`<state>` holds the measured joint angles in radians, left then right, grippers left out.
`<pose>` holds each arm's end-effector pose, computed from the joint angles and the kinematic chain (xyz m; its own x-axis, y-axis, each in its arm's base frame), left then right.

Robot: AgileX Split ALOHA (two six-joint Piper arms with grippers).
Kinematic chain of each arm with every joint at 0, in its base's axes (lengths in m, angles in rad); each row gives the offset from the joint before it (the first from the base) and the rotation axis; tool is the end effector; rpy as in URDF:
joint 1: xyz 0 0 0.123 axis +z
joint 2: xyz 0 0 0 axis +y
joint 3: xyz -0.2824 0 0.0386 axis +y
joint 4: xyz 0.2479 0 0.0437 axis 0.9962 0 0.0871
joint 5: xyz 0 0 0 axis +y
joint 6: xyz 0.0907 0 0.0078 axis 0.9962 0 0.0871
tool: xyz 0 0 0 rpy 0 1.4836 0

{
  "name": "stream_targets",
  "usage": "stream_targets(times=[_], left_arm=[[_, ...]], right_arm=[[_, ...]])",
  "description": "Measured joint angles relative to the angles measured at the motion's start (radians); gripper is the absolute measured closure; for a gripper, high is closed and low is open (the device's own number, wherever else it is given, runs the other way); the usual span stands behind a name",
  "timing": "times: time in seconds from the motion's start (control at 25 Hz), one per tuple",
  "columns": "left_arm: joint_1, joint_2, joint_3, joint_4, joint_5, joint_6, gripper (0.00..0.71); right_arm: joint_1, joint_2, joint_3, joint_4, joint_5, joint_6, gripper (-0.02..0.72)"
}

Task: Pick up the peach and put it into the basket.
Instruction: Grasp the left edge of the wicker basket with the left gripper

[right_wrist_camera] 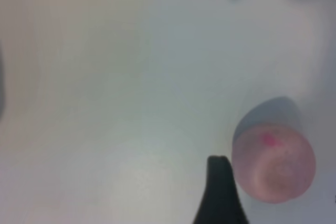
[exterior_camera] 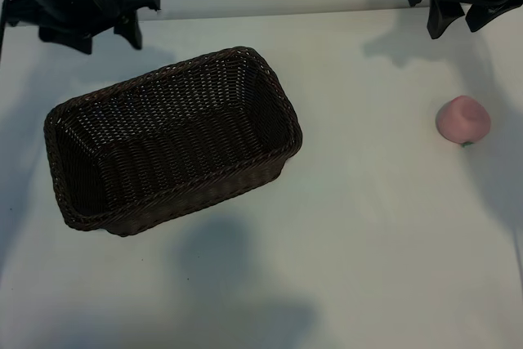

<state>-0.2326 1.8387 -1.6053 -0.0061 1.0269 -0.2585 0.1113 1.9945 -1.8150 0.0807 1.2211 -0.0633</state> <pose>0.3876 -0.0923 0.2863 -0.9267 -0.0463 -0.3729 -0.0075 0.9945 -0.1048 0.4227 0.0542 0.2755 -0.9556 -0.1425 -0.2580 -0.1641 0.9844 0.0641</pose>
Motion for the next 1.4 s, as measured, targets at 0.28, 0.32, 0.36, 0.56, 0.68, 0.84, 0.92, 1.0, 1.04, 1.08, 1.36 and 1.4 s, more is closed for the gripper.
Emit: stream_targets(times=[0.28,0.32,0.36,0.56,0.68,0.84,0.92,1.0,1.04,1.08,1.36,1.4], left_arm=[[-0.041,-0.148,0.178,0.013,-0.022,-0.069,0.114],[-0.044,-0.184,0.227,0.017,-0.042,-0.088,0.114],[-0.045,-0.215,0.277,0.021,-0.054,-0.105,0.114],[-0.045,-0.383,0.470,0.099,-0.100,-0.242,0.114],[-0.045,-0.460,0.548,0.197,-0.099,-0.376,0.114],[-0.029,-0.481,0.608,0.262,-0.098,-0.486,0.114],[0.000,-0.463,0.619,0.260,-0.103,-0.496,0.114],[0.028,-0.446,0.619,0.252,-0.115,-0.496,0.114],[0.046,-0.435,0.620,0.245,-0.124,-0.496,0.114],[0.059,-0.428,0.627,0.233,-0.141,-0.491,0.114],[0.130,-0.318,0.666,0.066,-0.268,-0.338,0.114],[0.129,-0.297,0.666,0.049,-0.290,-0.324,0.114]], right_arm=[[0.000,0.000,0.000,0.000,0.000,0.000,0.193],[0.000,0.000,0.000,0.000,0.000,0.000,0.193],[0.000,0.000,0.000,0.000,0.000,0.000,0.193],[0.000,0.000,0.000,0.000,0.000,-0.001,0.193],[0.000,0.000,0.000,0.000,0.000,-0.002,0.193],[0.000,0.000,0.000,0.000,0.000,-0.003,0.193],[0.000,0.000,0.000,0.000,0.000,-0.003,0.193],[0.000,0.000,0.000,0.000,0.000,-0.006,0.193],[0.000,0.000,0.000,0.000,0.000,-0.011,0.193],[0.000,0.000,0.000,0.000,0.000,-0.013,0.193],[0.000,0.000,0.000,0.000,0.000,-0.019,0.195],[0.000,0.000,0.000,0.000,0.000,-0.019,0.195]])
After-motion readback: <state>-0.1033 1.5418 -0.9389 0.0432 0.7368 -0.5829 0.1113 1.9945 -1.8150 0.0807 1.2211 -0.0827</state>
